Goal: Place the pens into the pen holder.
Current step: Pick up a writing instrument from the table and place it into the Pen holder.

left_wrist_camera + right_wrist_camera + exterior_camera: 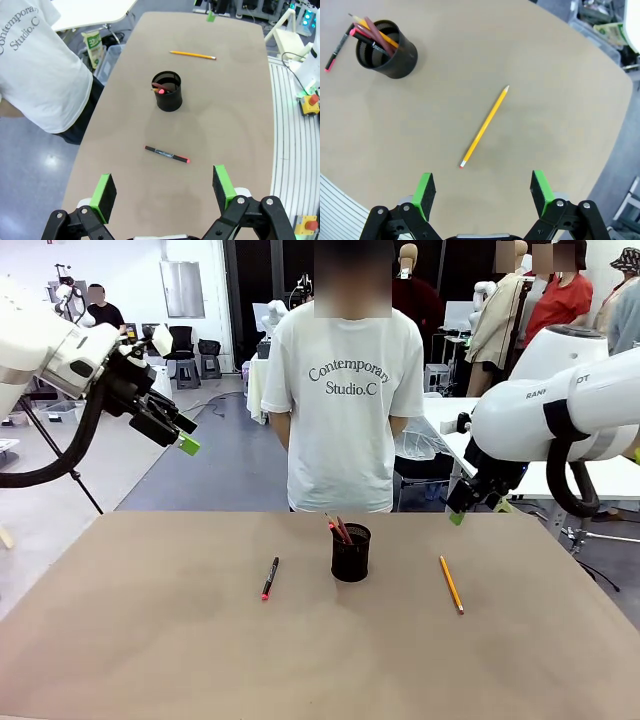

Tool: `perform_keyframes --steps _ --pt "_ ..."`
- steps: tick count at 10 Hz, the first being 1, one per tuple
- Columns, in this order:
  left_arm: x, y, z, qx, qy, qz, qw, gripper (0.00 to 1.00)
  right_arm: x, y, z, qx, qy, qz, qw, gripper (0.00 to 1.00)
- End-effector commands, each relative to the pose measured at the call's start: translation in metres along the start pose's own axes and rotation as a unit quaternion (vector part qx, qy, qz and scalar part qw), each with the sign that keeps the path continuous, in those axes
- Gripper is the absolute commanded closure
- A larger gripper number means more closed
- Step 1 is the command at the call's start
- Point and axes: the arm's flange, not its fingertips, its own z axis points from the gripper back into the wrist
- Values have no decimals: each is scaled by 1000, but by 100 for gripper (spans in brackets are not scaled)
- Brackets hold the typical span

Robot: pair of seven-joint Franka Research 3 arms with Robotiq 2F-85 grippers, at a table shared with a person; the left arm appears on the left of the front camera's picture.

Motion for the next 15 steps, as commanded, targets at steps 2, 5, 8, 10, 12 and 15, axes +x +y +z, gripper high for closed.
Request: perform_keyframes --steps 2,5,8,10,12,15 --pt "1 -1 2 3 3 3 1000 0 3 0 7 -3 -7 3 1000 0" --pt "1 -1 2 3 3 3 1000 0 3 0 7 -3 -7 3 1000 0" --pt "1 -1 2 3 3 3 1000 0 14 5 -24 -1 48 -34 998 0" --pt "1 -1 2 3 3 3 1000 0 33 6 -45 -11 98 -112 989 0" --pt "1 -1 2 3 3 3 1000 0 53 17 -63 -31 141 -154 977 0" --pt "1 -1 2 3 3 3 1000 0 78 11 -95 -44 157 -203 965 0"
